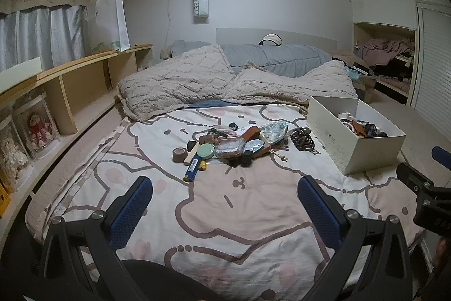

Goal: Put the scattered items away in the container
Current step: 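Move both tools toward the scattered items on the bed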

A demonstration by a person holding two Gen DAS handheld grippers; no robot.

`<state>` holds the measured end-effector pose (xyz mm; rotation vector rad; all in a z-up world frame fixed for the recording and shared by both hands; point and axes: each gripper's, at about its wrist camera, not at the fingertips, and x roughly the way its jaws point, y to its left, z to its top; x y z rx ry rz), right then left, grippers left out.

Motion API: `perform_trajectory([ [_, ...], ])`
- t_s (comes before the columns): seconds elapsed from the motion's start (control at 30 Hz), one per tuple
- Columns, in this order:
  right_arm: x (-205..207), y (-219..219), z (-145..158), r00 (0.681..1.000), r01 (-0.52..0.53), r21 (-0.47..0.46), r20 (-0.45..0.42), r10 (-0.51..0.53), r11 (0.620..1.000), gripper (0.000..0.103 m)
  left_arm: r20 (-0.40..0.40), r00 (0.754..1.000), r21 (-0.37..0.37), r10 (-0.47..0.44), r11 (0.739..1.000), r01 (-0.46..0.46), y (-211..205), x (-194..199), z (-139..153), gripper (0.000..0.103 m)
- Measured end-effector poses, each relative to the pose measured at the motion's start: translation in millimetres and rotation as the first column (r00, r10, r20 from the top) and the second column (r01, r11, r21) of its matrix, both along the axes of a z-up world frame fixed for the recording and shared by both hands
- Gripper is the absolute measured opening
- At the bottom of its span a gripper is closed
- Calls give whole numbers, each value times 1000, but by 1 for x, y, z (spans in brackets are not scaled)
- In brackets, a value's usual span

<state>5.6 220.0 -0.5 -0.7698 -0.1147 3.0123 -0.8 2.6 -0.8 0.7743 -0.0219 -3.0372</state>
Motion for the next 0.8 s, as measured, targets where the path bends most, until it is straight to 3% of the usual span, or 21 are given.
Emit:
perform_trajectory([
  [0.8,-2,-1,2,1000,-8,-1,7,8,1000,103,15,1000,6,-6,1000,6,4,-4,0,103],
])
